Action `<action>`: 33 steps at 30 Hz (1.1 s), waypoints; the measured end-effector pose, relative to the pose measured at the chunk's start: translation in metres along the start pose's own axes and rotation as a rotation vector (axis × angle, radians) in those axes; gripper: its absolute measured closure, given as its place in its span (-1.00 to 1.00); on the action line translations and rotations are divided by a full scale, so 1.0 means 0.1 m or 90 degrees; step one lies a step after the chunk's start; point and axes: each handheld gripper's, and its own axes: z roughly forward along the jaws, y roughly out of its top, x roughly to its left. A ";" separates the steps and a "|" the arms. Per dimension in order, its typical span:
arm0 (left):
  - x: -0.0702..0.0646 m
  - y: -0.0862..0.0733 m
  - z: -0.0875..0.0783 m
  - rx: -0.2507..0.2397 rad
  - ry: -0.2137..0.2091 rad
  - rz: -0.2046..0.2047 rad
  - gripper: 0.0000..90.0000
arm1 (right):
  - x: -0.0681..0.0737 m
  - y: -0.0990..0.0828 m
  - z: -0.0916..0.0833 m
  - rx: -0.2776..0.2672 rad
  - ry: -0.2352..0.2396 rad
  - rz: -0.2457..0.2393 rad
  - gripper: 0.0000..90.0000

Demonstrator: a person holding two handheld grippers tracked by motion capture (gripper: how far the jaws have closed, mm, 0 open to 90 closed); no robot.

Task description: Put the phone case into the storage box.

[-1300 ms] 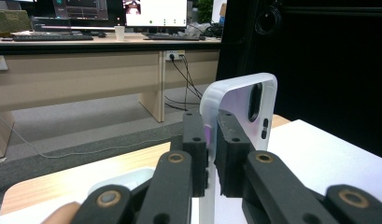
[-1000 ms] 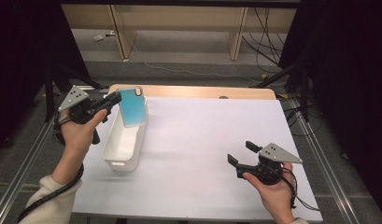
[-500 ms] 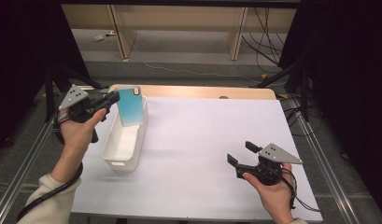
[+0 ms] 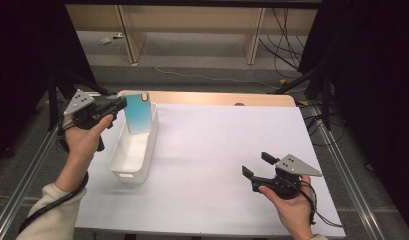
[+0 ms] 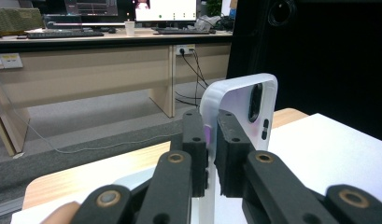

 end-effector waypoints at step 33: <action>0.19 -0.04 0.24 0.009 -0.001 0.005 0.85 | 0.01 -0.03 0.02 0.008 0.013 0.010 -0.53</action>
